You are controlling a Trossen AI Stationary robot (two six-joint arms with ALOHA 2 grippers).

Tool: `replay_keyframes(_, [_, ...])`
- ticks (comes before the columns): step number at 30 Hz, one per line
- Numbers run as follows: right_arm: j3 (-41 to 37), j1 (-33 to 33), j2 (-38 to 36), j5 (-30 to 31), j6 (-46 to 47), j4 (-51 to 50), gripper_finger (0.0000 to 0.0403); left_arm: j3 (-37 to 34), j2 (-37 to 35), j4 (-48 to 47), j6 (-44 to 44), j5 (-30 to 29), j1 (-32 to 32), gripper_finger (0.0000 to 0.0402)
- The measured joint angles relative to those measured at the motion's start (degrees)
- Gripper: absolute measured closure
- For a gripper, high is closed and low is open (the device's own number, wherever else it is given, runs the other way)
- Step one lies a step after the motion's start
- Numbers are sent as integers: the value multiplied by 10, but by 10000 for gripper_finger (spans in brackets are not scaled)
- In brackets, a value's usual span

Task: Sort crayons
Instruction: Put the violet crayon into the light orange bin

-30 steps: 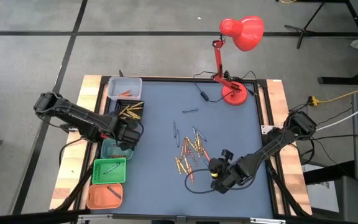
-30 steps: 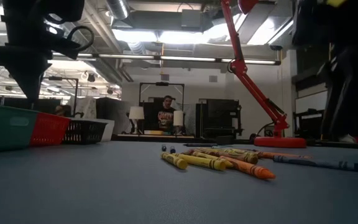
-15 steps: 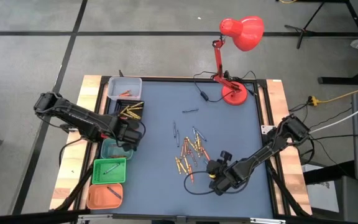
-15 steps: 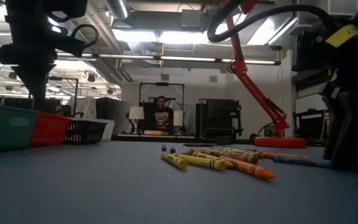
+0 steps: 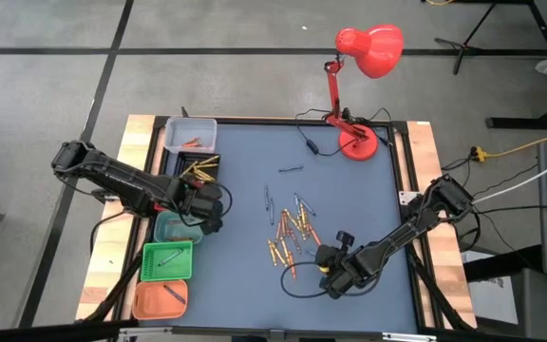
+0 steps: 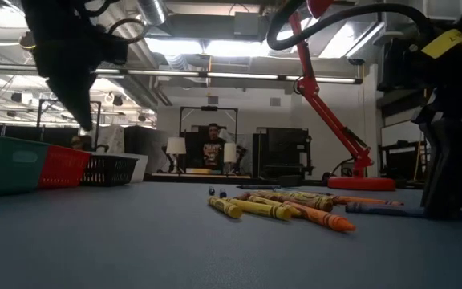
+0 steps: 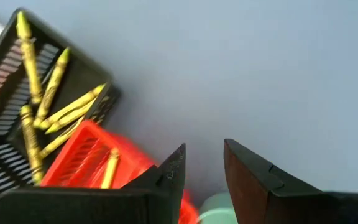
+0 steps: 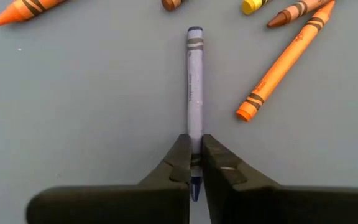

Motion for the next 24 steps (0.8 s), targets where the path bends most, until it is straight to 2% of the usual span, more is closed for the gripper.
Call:
replay_keyframes(4, [-1, 0, 0, 0, -4, 11, 372, 0, 0, 45, 0, 0, 0, 310])
replay_keyframes(10, [10, -1, 2, -7, -22, 6, 386, 0, 0, 136, 5, 0, -3, 310])
replay_keyframes(18, [34, -4, 3, 31, -77, 21, 385, 0, 0, 271, 123, 3, -31, 310])
replay_keyframes(24, [58, -24, 3, 78, -144, 21, 385, 0, 0, 343, 209, 51, -50, 310])
